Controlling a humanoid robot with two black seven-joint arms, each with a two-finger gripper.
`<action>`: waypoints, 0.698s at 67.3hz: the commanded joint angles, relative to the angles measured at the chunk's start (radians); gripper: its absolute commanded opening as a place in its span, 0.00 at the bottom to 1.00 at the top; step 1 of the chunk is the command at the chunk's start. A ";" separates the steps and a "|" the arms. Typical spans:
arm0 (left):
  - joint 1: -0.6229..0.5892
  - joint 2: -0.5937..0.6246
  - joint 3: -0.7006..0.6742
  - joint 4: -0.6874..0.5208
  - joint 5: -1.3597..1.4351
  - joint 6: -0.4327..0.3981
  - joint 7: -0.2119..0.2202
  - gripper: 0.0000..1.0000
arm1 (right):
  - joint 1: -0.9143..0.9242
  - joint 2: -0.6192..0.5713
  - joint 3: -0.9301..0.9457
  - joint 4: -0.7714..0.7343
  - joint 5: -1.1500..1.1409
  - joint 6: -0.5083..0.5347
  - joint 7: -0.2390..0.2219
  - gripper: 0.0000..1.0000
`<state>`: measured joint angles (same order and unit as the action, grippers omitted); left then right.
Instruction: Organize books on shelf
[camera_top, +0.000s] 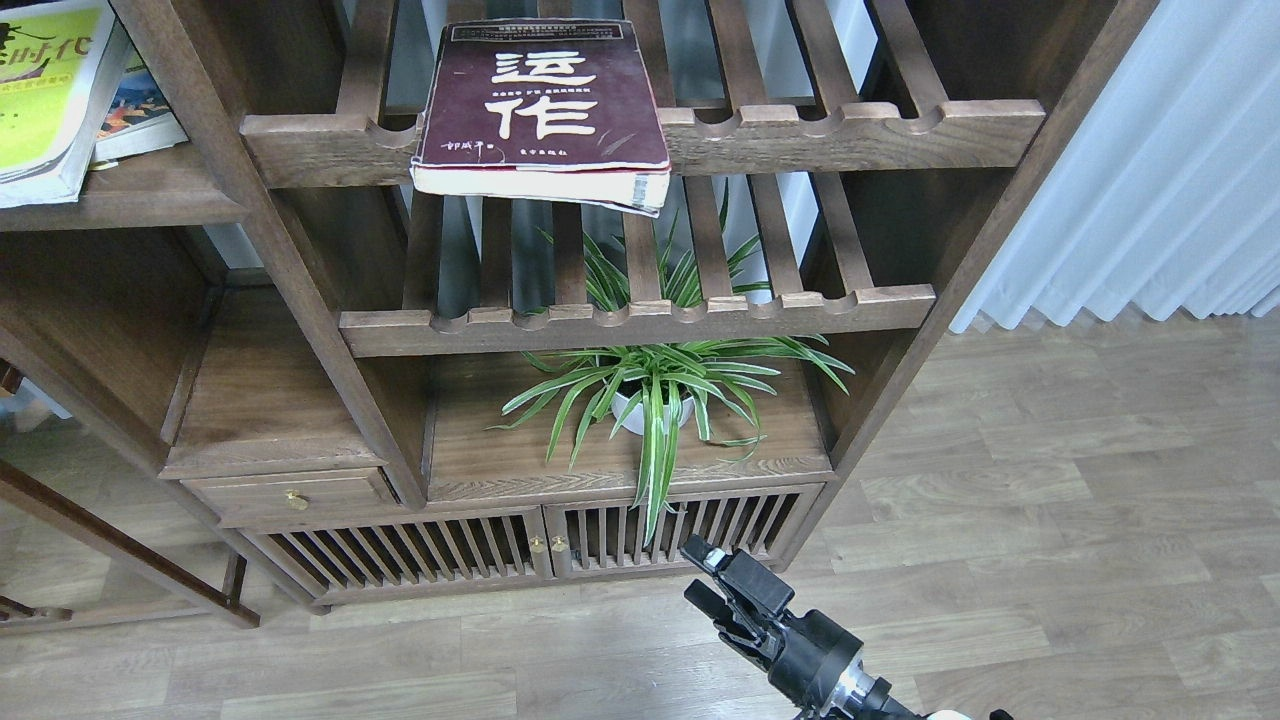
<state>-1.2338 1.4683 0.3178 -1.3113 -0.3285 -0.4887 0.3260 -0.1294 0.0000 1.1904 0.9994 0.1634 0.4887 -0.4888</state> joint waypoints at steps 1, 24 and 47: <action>0.028 -0.054 0.061 0.000 -0.003 0.000 -0.123 1.00 | 0.007 0.000 0.003 0.010 0.001 0.000 0.000 0.99; 0.250 -0.276 0.046 0.015 -0.211 0.000 -0.191 1.00 | 0.063 0.000 0.021 0.084 -0.001 0.000 0.000 0.99; 0.741 -0.661 -0.442 0.253 -0.239 0.000 -0.179 0.99 | 0.151 0.000 0.023 0.128 -0.002 0.000 0.000 0.99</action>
<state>-0.6719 0.9679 0.1021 -1.1688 -0.5765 -0.4881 0.1407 -0.0090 0.0000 1.2135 1.0965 0.1620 0.4887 -0.4888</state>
